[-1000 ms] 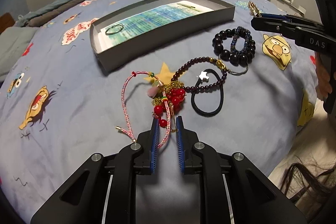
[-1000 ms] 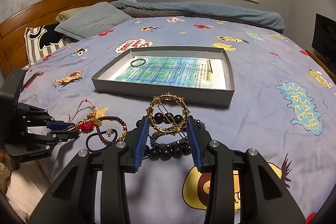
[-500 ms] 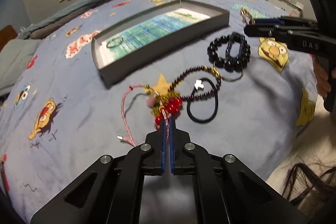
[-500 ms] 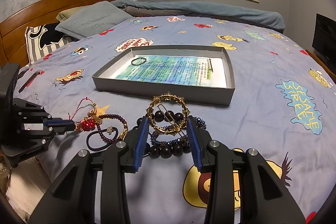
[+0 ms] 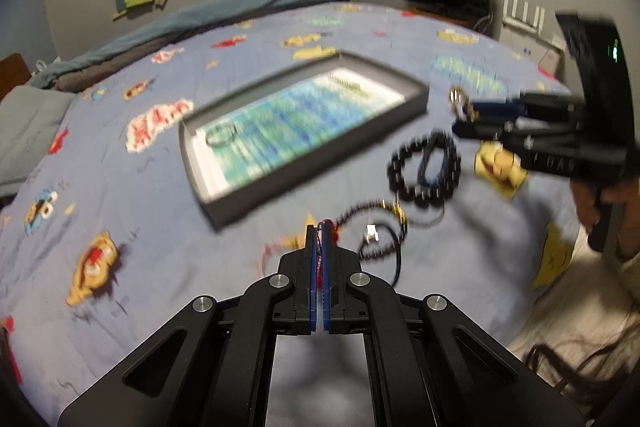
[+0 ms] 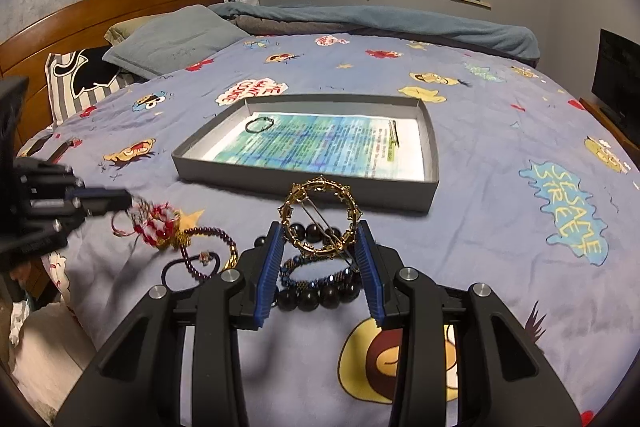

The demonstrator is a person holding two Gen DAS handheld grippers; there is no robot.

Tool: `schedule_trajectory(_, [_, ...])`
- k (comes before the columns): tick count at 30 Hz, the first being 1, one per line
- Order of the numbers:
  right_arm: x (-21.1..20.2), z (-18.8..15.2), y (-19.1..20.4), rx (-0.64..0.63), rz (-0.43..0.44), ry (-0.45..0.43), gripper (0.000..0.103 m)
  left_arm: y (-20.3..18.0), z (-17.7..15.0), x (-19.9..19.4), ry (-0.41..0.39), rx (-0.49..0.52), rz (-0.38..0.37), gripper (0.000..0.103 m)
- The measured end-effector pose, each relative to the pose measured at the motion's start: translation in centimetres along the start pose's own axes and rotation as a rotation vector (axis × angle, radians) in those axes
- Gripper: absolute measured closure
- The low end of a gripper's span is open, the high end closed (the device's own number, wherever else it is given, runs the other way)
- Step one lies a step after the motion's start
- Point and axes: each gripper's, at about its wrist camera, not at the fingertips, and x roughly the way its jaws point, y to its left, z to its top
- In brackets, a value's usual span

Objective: Organize jewelry

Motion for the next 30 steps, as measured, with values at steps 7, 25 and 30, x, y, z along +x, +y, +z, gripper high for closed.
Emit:
schedule_trajectory(7, [0.3, 2.8, -0.6, -0.001, -0.004, -0.019, 0.066, 1.7, 3.9, -1.8, -0.078, -0.029, -0.006, 0.101])
schedule_trajectory(25, [4.3, 6.0, -2.6, 0.03, -0.032, -0.014, 0.066, 4.5, 5.8, -1.1, -0.094, -0.079, -0.013, 0.101])
schedule_trajectory(30, [4.7, 5.5, -2.2, 0.019, -0.019, 0.001, 0.066, 1.3, 1.2, 2.0, 0.019, 0.001, -0.023, 0.101])
